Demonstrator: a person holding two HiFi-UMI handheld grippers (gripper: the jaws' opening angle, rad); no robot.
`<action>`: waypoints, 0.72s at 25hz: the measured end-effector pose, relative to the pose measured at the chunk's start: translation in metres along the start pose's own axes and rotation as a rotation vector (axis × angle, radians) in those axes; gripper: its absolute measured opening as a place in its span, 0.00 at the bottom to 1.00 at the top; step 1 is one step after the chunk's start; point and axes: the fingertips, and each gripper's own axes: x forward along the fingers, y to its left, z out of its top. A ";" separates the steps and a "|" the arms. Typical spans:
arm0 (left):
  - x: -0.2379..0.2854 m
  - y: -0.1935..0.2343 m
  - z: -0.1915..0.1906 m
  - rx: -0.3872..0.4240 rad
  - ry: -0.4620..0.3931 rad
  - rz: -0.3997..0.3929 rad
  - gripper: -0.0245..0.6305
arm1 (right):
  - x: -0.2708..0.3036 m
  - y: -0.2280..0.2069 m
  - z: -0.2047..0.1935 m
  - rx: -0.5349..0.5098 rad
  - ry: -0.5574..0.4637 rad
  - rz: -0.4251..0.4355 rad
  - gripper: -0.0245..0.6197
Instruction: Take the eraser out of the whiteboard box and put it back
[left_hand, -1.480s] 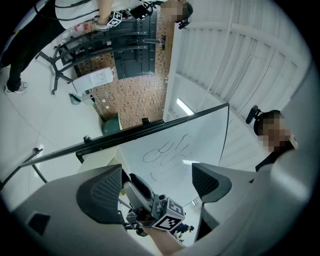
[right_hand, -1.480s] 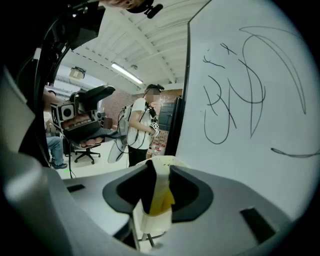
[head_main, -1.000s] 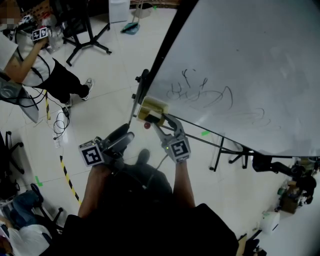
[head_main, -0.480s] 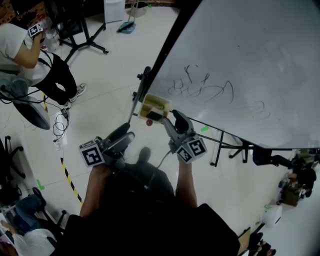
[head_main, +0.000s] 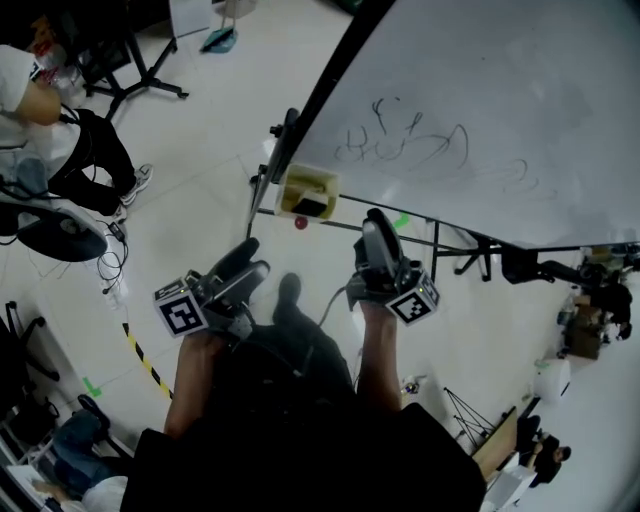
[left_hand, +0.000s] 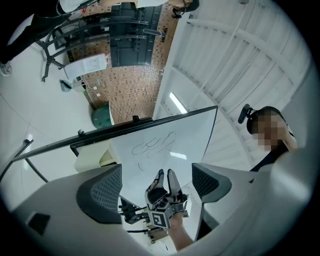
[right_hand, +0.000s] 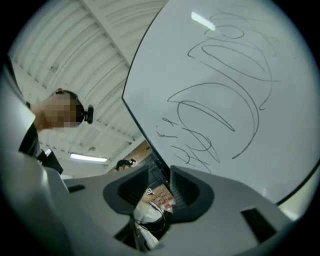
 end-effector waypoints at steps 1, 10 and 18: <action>-0.002 0.000 -0.001 -0.005 0.012 -0.003 0.69 | -0.002 0.007 0.004 0.002 -0.020 -0.007 0.28; -0.012 -0.002 -0.013 -0.048 0.079 -0.042 0.69 | -0.026 0.048 0.010 0.047 -0.094 -0.027 0.26; -0.014 -0.026 -0.029 -0.006 0.056 -0.050 0.69 | -0.040 0.067 0.014 0.100 -0.103 0.027 0.26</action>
